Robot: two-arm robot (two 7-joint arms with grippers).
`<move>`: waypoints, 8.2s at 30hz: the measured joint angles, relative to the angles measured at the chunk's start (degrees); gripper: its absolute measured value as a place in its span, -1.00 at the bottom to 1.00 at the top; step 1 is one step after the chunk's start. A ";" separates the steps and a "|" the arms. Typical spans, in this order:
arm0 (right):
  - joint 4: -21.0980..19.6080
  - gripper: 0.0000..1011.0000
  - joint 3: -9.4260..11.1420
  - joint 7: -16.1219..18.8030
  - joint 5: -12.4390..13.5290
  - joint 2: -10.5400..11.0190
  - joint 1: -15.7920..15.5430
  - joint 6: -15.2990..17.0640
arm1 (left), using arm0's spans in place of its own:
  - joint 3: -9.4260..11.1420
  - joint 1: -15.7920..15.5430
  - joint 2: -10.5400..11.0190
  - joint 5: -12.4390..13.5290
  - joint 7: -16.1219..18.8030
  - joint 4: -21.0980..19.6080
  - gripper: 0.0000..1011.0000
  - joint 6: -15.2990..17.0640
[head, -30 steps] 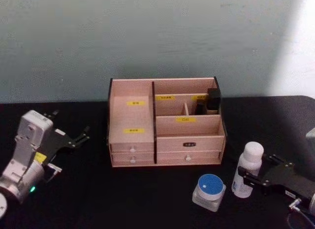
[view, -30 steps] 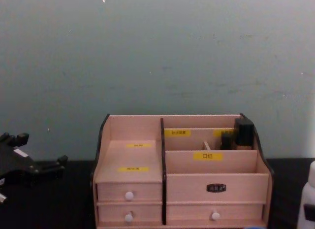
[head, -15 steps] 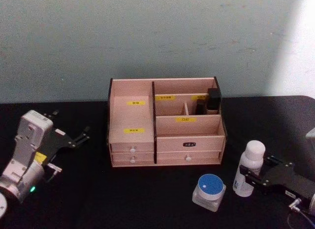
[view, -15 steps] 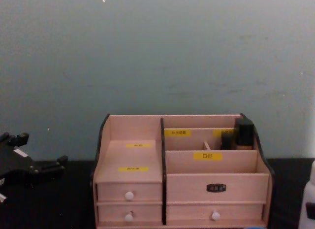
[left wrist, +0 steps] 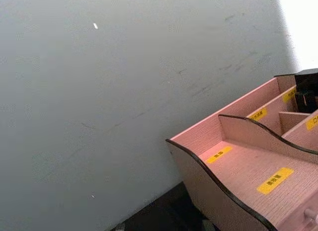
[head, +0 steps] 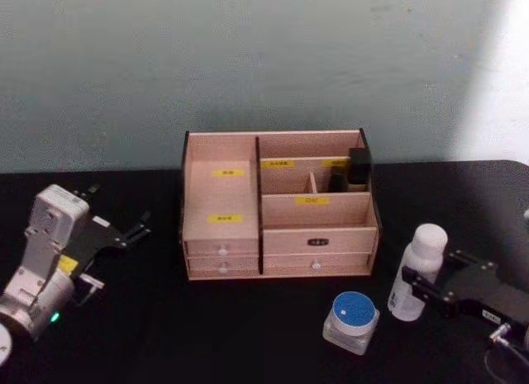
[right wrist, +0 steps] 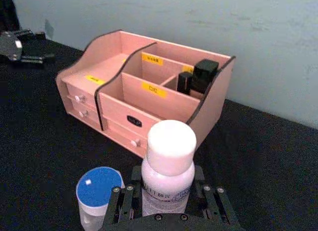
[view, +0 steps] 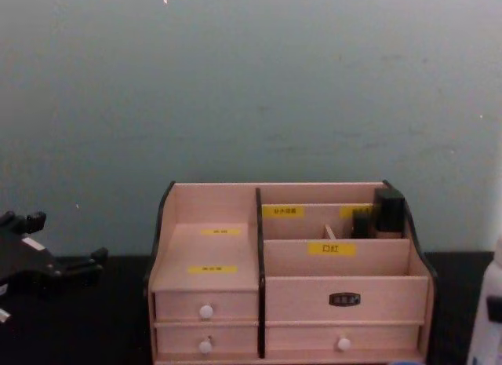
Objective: Pick up the facial cleanser and watermelon frost from the table and place them into the tiered storage box.
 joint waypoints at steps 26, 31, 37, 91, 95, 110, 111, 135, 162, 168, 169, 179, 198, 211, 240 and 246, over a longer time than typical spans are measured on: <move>-3.14 0.18 -3.52 -1.52 2.01 -1.33 9.36 3.30 | 0.00 0.00 0.00 0.00 0.00 0.00 0.98 0.00; -0.21 0.18 -5.98 -1.89 0.69 -3.38 13.56 3.60 | 0.00 0.00 0.00 0.00 0.00 0.00 0.98 0.00; 3.36 0.18 -8.10 -2.15 -0.49 -6.16 18.24 4.03 | 0.00 0.00 0.00 0.00 0.00 0.00 0.98 0.00; 24.60 0.18 -14.46 -2.65 -7.56 -20.61 35.52 4.35 | 0.00 0.00 0.00 0.00 0.00 0.00 0.98 0.00; 25.08 0.18 -14.39 -2.65 -7.97 -20.97 35.68 4.13 | 0.00 0.00 0.00 0.00 0.00 0.00 0.98 0.00; 27.18 0.18 -14.20 -2.18 -9.25 -22.06 36.17 3.92 | 0.00 0.00 0.00 0.00 0.00 0.00 0.98 0.00; 27.33 0.18 -14.21 -2.15 -9.31 -22.10 36.20 3.92 | 0.00 0.00 0.00 0.00 0.00 0.00 0.98 0.00; 32.26 0.18 -14.60 -1.94 -11.62 -24.07 36.79 3.81 | 0.00 0.00 0.00 0.00 0.00 0.00 0.98 0.00; 33.56 0.33 -14.38 -1.84 -12.65 -24.54 36.84 3.83 | 0.00 0.00 0.00 0.00 -0.01 0.00 0.98 0.00; 33.53 0.69 -14.36 -1.83 -12.57 -24.53 36.84 3.85 | 0.00 0.00 0.00 0.00 0.00 0.00 0.98 0.00; 33.52 0.76 -14.36 -1.83 -12.55 -24.52 36.84 3.86 | 0.00 0.00 0.00 0.00 0.00 0.00 0.98 0.00; 33.50 0.98 -14.36 -1.83 -12.50 -24.49 36.80 3.86 | 0.00 0.00 0.00 0.00 0.00 0.00 0.98 0.00; 26.97 0.98 -12.39 -0.65 -10.56 -22.14 33.77 4.63 | 0.00 0.00 0.00 0.00 0.00 0.00 0.98 0.00; 14.66 0.98 -10.27 1.68 -6.85 -13.91 25.55 8.00 | 0.00 0.00 0.00 0.00 0.00 0.00 0.98 0.00; 2.82 0.98 -10.35 6.21 -1.78 1.73 11.71 7.99 | 0.00 0.00 0.00 0.00 0.00 0.00 0.98 0.00; 3.73 0.98 -12.29 6.47 -1.27 2.07 12.46 9.33 | 0.00 0.00 0.00 0.00 0.00 0.00 0.98 0.00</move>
